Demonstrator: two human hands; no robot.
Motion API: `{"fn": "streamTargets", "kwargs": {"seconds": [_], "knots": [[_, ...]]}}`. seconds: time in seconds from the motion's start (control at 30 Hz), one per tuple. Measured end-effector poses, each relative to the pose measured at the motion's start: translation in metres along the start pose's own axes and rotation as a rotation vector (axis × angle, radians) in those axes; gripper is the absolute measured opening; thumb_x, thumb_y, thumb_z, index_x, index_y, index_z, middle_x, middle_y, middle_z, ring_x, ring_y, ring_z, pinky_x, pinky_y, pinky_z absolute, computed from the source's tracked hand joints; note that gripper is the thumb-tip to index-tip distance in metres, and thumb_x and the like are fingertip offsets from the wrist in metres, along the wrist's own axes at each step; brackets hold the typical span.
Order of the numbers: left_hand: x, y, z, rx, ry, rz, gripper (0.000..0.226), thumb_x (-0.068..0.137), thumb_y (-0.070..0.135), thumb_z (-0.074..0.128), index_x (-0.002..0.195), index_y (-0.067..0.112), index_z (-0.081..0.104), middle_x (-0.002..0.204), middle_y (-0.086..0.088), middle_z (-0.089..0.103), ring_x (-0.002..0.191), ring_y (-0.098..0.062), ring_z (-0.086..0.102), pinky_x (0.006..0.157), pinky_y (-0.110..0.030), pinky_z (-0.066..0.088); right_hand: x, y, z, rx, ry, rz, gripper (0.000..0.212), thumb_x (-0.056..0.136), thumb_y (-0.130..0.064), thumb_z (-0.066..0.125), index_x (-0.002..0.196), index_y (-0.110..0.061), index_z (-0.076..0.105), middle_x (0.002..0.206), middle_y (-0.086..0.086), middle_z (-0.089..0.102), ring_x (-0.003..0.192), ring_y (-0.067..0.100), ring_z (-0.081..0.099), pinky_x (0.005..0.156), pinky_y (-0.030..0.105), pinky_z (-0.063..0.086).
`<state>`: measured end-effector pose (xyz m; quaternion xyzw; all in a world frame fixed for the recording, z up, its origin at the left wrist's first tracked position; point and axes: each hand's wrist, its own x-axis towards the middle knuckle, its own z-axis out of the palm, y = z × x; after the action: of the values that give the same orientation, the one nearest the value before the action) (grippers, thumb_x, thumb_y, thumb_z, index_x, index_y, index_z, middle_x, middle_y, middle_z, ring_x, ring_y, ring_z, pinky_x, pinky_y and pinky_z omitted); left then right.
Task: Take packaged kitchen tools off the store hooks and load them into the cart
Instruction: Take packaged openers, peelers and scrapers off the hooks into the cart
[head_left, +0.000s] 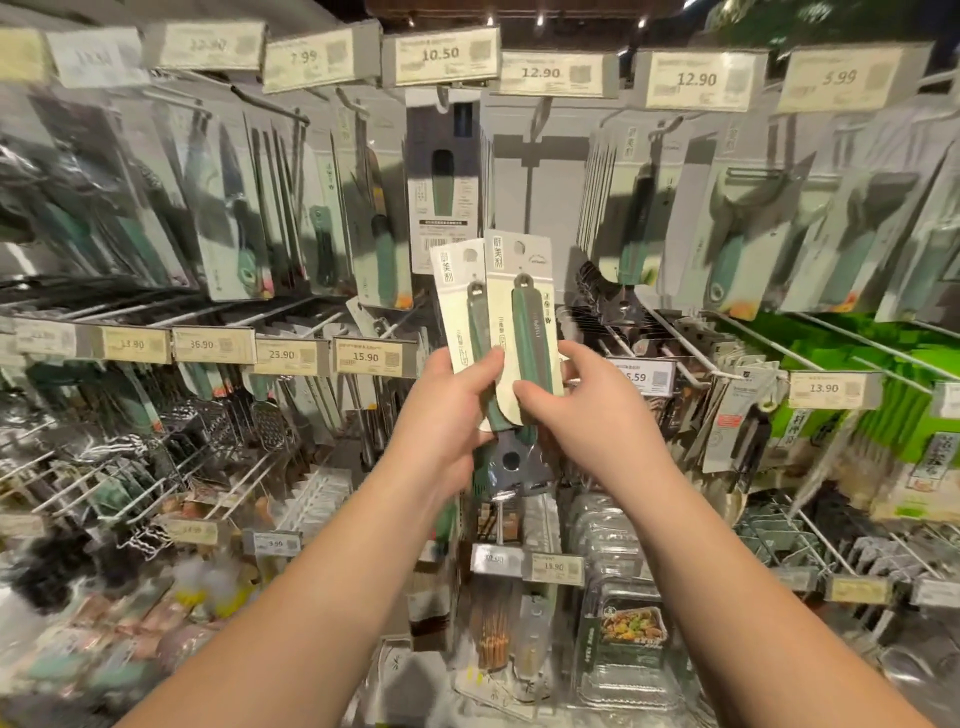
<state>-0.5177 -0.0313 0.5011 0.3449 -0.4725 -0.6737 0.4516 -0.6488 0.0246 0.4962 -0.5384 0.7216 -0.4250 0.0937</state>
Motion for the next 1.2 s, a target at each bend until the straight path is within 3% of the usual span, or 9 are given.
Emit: {"fn": "streamTargets", "kwargs": {"seconds": [0.17, 0.3, 0.5, 0.57, 0.63, 0.77, 0.87, 1.0, 1.2], "knots": [[0.007, 0.017, -0.019, 0.01, -0.017, 0.045, 0.025, 0.099, 0.017, 0.06, 0.124, 0.02, 0.06, 0.106, 0.004, 0.077, 0.092, -0.014, 0.075, 0.064, -0.032, 0.06, 0.014, -0.002, 0.005, 0.05, 0.105, 0.047, 0.035, 0.086, -0.046, 0.067, 0.117, -0.037, 0.052, 0.107, -0.019, 0.063, 0.082, -0.003, 0.062, 0.06, 0.014, 0.045], [0.014, 0.033, -0.027, -0.001, -0.038, 0.048, 0.025, 0.1, 0.018, 0.059, 0.124, 0.019, 0.059, 0.105, 0.004, 0.077, 0.094, -0.014, 0.075, 0.071, -0.036, 0.058, 0.036, -0.015, 0.002, 0.027, 0.231, 0.04, 0.086, 0.071, -0.066, 0.054, 0.146, -0.026, 0.042, 0.131, -0.006, 0.062, 0.1, 0.019, 0.068, 0.082, 0.044, 0.06], [0.02, 0.052, -0.034, -0.002, -0.094, 0.066, 0.021, 0.099, 0.018, 0.06, 0.119, 0.022, 0.06, 0.099, 0.009, 0.078, 0.081, -0.006, 0.075, 0.065, -0.03, 0.053, 0.058, -0.033, -0.006, 0.0, 0.332, 0.013, 0.085, 0.078, -0.059, 0.059, 0.15, -0.022, 0.036, 0.138, -0.002, 0.056, 0.112, 0.02, 0.064, 0.09, 0.047, 0.057], [0.022, 0.055, -0.036, 0.003, -0.114, 0.059, 0.021, 0.099, 0.018, 0.06, 0.12, 0.022, 0.061, 0.098, 0.009, 0.078, 0.081, -0.006, 0.074, 0.075, -0.036, 0.054, 0.064, -0.035, -0.008, -0.003, 0.365, 0.028, 0.079, 0.085, -0.05, 0.063, 0.152, -0.019, 0.034, 0.145, 0.001, 0.05, 0.115, 0.019, 0.061, 0.093, 0.044, 0.055], [0.025, 0.058, -0.038, 0.0, -0.128, 0.059, 0.024, 0.099, 0.018, 0.061, 0.122, 0.02, 0.06, 0.1, 0.007, 0.078, 0.084, -0.008, 0.074, 0.082, -0.04, 0.055, 0.071, -0.035, -0.008, -0.005, 0.397, 0.022, 0.077, 0.086, -0.048, 0.064, 0.152, -0.019, 0.034, 0.144, 0.002, 0.051, 0.11, 0.018, 0.063, 0.09, 0.043, 0.057], [0.032, 0.062, -0.04, 0.008, -0.152, 0.067, 0.024, 0.098, 0.018, 0.061, 0.123, 0.02, 0.061, 0.102, 0.008, 0.078, 0.086, -0.007, 0.074, 0.071, -0.035, 0.054, 0.082, -0.039, -0.004, -0.002, 0.435, -0.001, 0.076, 0.087, -0.045, 0.064, 0.151, -0.016, 0.035, 0.144, 0.001, 0.05, 0.105, 0.016, 0.065, 0.084, 0.037, 0.058], [0.036, 0.064, -0.042, 0.014, -0.177, 0.062, 0.026, 0.098, 0.017, 0.061, 0.124, 0.019, 0.061, 0.103, 0.007, 0.078, 0.091, -0.01, 0.073, 0.073, -0.037, 0.056, 0.092, -0.044, -0.005, -0.032, 0.454, -0.003, 0.07, 0.09, -0.039, 0.064, 0.15, -0.015, 0.038, 0.141, 0.0, 0.049, 0.099, 0.01, 0.057, 0.069, 0.016, 0.044], [0.04, 0.069, -0.046, 0.027, -0.189, 0.051, 0.023, 0.098, 0.017, 0.062, 0.121, 0.02, 0.062, 0.101, 0.008, 0.078, 0.09, -0.01, 0.073, 0.074, -0.037, 0.055, 0.106, -0.049, -0.004, -0.071, 0.459, -0.005, 0.063, 0.09, -0.037, 0.064, 0.145, -0.016, 0.045, 0.139, 0.002, 0.051, 0.088, 0.009, 0.055, 0.062, 0.022, 0.04], [0.045, 0.076, -0.058, 0.032, -0.205, 0.04, 0.024, 0.097, 0.016, 0.062, 0.12, 0.021, 0.063, 0.102, 0.007, 0.078, 0.091, -0.011, 0.072, 0.071, -0.036, 0.054, 0.126, -0.05, 0.011, -0.088, 0.448, 0.047, 0.063, 0.089, -0.035, 0.064, 0.143, -0.01, 0.043, 0.135, 0.007, 0.052, 0.091, 0.018, 0.061, 0.063, 0.026, 0.044]]}}
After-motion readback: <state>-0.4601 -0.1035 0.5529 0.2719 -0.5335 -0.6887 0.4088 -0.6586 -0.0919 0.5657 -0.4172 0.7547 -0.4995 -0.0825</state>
